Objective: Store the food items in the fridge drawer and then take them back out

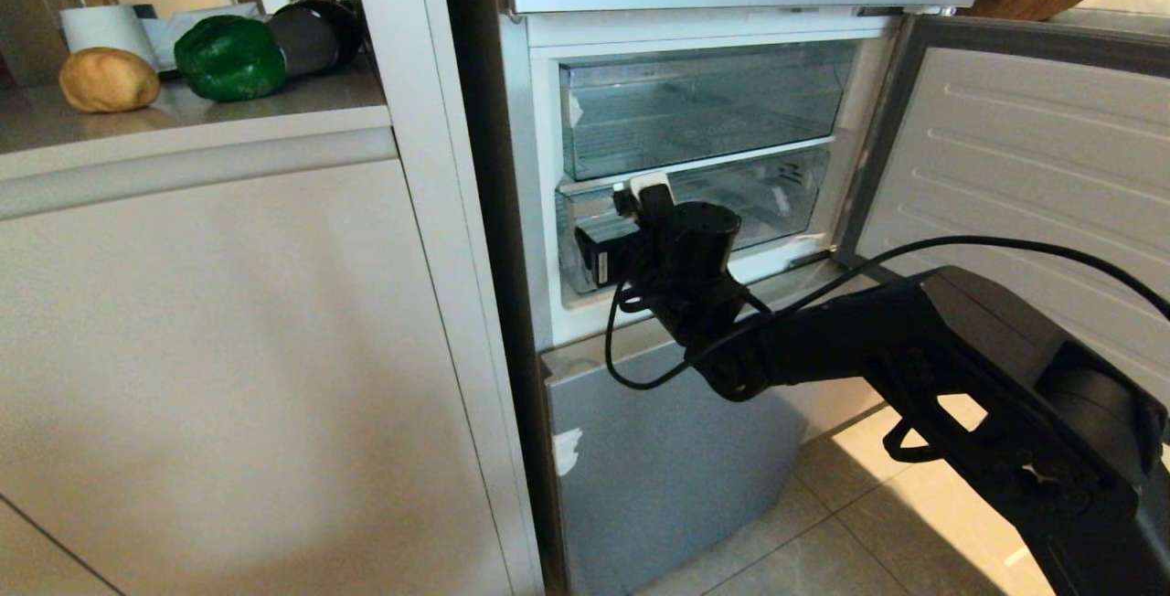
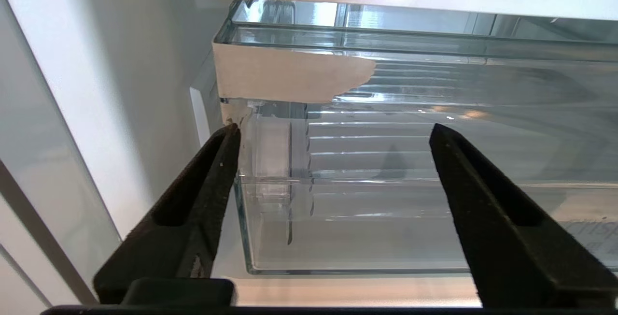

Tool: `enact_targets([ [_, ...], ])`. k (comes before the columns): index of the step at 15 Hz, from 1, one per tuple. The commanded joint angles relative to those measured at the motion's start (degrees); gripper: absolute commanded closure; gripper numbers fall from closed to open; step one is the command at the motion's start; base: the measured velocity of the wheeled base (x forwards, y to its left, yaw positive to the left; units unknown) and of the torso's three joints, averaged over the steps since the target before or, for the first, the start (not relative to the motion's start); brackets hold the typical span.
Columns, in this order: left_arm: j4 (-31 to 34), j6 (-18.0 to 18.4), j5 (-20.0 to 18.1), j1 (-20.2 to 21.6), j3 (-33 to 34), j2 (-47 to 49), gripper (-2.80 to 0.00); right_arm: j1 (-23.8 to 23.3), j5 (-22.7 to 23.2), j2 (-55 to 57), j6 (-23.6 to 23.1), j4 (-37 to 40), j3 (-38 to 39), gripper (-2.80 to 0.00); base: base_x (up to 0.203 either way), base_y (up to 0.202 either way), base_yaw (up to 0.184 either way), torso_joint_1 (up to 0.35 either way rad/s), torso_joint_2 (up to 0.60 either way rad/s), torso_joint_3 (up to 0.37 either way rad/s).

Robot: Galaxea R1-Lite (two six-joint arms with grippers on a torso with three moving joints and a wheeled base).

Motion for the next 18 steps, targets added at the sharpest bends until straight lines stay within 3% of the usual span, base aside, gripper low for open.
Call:
enact_targets([
  [1,-0.05,-0.01,0.02,0.0,0.62,-0.01,0.0,0.21,0.16,0.19,-0.11,-1.42,0.5,-2.8,0.0,0.0,0.0,0.0,0.0,0.0],
  [10,-0.05,-0.01,-0.04,0.0,0.62,-0.01,0.0,0.68,-0.28,-0.25,-0.5,-4.63,4.84,-2.8,0.0,0.0,0.0,0.0,0.0,0.0],
  [18,-0.05,-0.01,-0.04,0.0,0.62,-0.01,0.0,0.17,-0.02,1.07,-0.41,-4.06,0.82,-2.8,0.0,0.0,0.0,0.0,0.0,0.0],
])
